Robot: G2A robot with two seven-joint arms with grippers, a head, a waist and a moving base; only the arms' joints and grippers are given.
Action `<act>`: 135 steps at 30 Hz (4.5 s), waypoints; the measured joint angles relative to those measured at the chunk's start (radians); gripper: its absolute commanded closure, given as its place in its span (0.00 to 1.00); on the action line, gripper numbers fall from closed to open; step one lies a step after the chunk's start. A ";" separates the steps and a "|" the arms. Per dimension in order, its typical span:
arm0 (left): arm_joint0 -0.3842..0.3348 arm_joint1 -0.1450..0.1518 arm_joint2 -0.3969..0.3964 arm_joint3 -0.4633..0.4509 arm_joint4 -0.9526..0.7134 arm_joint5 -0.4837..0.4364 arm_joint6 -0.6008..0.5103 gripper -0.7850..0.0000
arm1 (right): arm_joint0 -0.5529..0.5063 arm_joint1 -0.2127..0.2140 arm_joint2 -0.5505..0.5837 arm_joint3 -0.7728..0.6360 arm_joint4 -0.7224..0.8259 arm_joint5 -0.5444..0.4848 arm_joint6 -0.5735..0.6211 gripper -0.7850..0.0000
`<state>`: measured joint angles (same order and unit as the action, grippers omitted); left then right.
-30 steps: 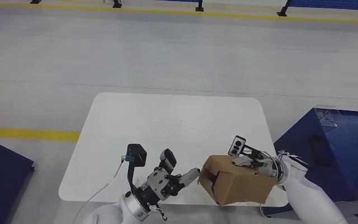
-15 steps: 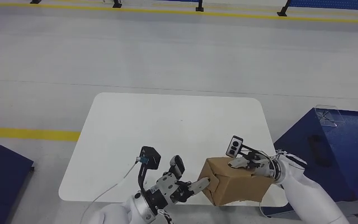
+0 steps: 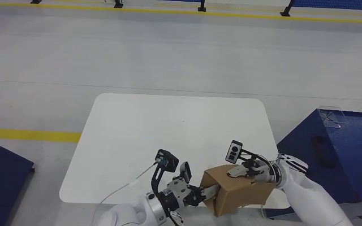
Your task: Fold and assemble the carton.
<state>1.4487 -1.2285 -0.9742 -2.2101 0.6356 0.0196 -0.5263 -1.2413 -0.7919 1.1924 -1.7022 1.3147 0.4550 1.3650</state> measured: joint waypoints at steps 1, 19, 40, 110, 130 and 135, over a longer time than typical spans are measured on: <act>-0.004 -0.001 0.002 -0.001 0.002 0.006 0.004 0.00 | 0.001 0.001 0.000 0.001 0.003 0.001 -0.001 1.00; 0.211 0.031 -0.343 -0.115 -0.211 -0.101 0.115 0.00 | 0.003 0.003 0.006 0.012 0.022 0.017 -0.017 1.00; 0.210 0.031 -0.341 -0.115 -0.210 -0.096 0.114 0.00 | 0.085 0.004 0.143 -0.214 1.388 -0.259 -2.298 1.00; -0.017 0.012 -0.143 0.132 -0.128 0.375 -0.055 0.00 | 0.321 -0.060 0.131 0.195 0.223 0.556 -1.246 0.00; -0.356 -0.088 0.210 0.497 0.231 0.681 -0.156 0.00 | 0.352 -0.009 -0.054 0.148 -0.603 0.407 -0.875 0.00; -0.379 -0.104 0.229 0.544 0.229 0.691 -0.173 0.00 | 0.385 -0.003 -0.165 0.152 -0.789 0.346 -0.692 0.00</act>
<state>1.0698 -1.3321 -0.7453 -1.6663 0.8645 0.7103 -0.6991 -0.8560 -0.7954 1.0278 -1.5498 0.5259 0.8013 0.6729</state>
